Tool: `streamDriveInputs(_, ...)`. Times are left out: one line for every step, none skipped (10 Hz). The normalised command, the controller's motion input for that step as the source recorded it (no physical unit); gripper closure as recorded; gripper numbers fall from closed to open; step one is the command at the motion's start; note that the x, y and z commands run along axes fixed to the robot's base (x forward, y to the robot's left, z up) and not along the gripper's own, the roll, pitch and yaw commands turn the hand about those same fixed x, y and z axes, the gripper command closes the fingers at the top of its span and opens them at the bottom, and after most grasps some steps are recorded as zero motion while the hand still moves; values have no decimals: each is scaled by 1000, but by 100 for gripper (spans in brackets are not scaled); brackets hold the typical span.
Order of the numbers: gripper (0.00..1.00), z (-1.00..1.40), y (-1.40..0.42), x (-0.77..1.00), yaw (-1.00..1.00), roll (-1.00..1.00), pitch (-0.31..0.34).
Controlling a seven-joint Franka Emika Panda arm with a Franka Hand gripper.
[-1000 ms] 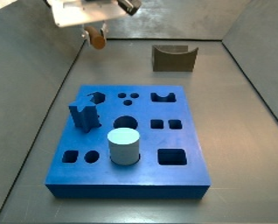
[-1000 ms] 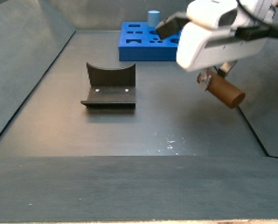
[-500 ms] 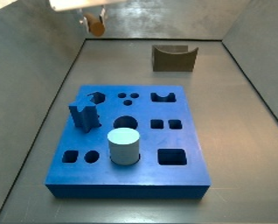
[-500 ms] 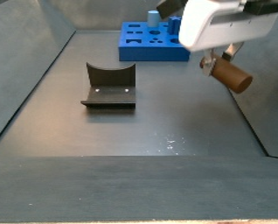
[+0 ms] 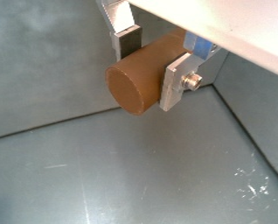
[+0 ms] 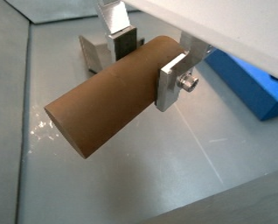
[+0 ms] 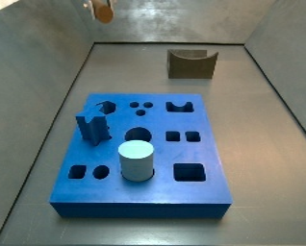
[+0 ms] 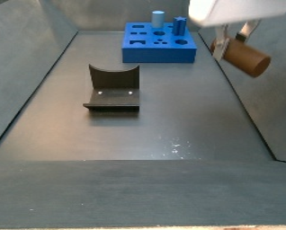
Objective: Pick up the round object. Move up. Place the round object on the fixture. Regrasp the round object. Move to above the board. Insert the round object.
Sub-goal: Place the round object on the fixture.
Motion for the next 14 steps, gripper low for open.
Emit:
streamDriveInputs(100,586,24,-12,-10,66,119)
streamDriveInputs(100,406,24,-2,-8,70,142)
streamDriveInputs(100,315,23,1,-5,69,151)
streamDriveInputs(100,51,-339,1000,-1000,62,-23)
streamDriveInputs(100,0,-338,1000,-1000,60,-19)
streamDriveInputs(100,-17,-286,1000,-1000,56,-13)
streamDriveInputs(100,-18,-253,1000,-1000,53,-15)
streamDriveInputs(100,-25,-225,1000,-1000,54,-13)
streamDriveInputs(100,-27,-208,1000,-1000,55,-12)
streamDriveInputs(100,-34,-174,1000,-1000,59,-6)
streamDriveInputs(100,-38,-156,1000,-1000,68,-1)
streamDriveInputs(100,-41,-125,1000,-680,87,11)
streamDriveInputs(100,-46,-108,1000,-465,84,24)
streamDriveInputs(100,-47,-95,1000,-307,86,31)
